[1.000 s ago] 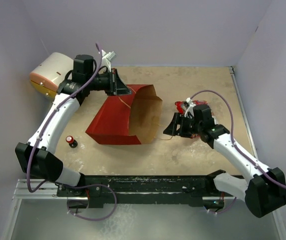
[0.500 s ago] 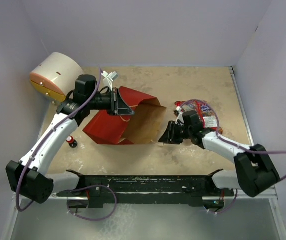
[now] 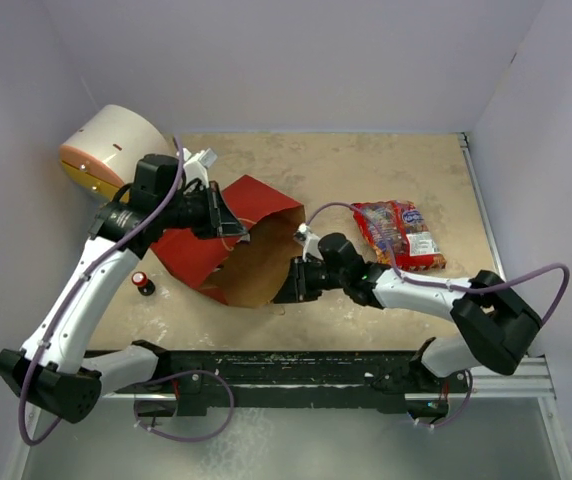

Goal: Take the snacks out of the paper bag
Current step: Adjust the paper bag at the center of the board, then take out the snack from the paper bag.

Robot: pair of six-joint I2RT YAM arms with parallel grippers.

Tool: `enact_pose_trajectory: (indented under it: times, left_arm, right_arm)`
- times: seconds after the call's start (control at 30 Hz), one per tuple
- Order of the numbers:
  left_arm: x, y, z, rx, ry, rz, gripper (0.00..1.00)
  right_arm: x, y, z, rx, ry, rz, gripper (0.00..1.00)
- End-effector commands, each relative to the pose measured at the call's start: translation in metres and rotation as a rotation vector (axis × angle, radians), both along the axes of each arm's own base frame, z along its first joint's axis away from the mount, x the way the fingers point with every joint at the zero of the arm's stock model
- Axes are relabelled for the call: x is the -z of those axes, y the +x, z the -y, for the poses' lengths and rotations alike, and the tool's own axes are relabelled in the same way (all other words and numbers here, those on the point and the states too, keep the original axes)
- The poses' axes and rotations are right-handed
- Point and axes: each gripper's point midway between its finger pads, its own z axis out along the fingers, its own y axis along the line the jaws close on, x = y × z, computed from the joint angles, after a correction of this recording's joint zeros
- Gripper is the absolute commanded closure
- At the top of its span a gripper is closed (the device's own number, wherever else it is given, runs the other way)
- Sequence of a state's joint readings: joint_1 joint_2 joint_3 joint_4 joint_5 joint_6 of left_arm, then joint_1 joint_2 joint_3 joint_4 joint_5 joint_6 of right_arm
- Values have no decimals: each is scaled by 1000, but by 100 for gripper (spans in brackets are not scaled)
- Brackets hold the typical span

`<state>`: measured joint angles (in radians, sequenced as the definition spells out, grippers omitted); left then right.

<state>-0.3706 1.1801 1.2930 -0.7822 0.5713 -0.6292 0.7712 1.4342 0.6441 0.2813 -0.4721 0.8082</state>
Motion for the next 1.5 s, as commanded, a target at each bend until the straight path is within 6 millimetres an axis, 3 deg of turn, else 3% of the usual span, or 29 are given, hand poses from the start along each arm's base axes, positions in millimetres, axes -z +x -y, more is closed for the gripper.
enact_pose_trajectory:
  times: [0.0, 0.17, 0.27, 0.4, 0.57, 0.67, 0.73, 0.8, 0.93, 1.13, 1.27, 1.37, 1.47]
  left_arm:
    - [-23, -10, -24, -90, 63, 103, 100]
    - [-28, -18, -26, -92, 33, 141, 100]
    - [-23, -15, -25, -57, 61, 153, 100]
    - [-16, -10, -22, -71, 78, 55, 100]
    - [-23, -21, 10, 57, -120, -18, 100]
    - [-22, -15, 3, 50, -53, 24, 100]
    - [-22, -12, 0, 42, -15, 16, 100]
    - [-26, -12, 1, 62, -13, 23, 100]
    - [-26, -3, 1, 40, -13, 58, 100]
    - [-33, 14, 6, 5, -39, 91, 100]
    - [-33, 17, 6, -19, -42, 65, 100]
    - [-34, 21, 4, -27, -26, 97, 100]
    - [-36, 25, 1, -45, -6, 110, 100]
  right_arm:
    - [-29, -1, -17, 23, 88, 74, 73]
    - [-30, 3, 20, 75, -93, 171, 56]
    - [-39, 15, 42, 115, -166, 311, 43]
    - [-57, 11, 63, 104, -179, 452, 37]
    - [-116, -14, 52, -74, -43, 688, 35]
    - [-143, -39, 41, -237, 26, 854, 34]
    - [-165, -48, 33, -276, 47, 934, 33]
    - [-174, -53, 24, -325, 51, 1023, 32]
    - [-161, -47, -4, -465, -19, 1245, 31]
    - [-150, 3, -49, -606, -220, 1570, 22]
    - [-98, 29, -79, -881, -405, 1685, 23]
    - [-95, 66, -95, -828, -540, 1760, 23]
    - [-88, 91, -101, -822, -580, 1787, 22]
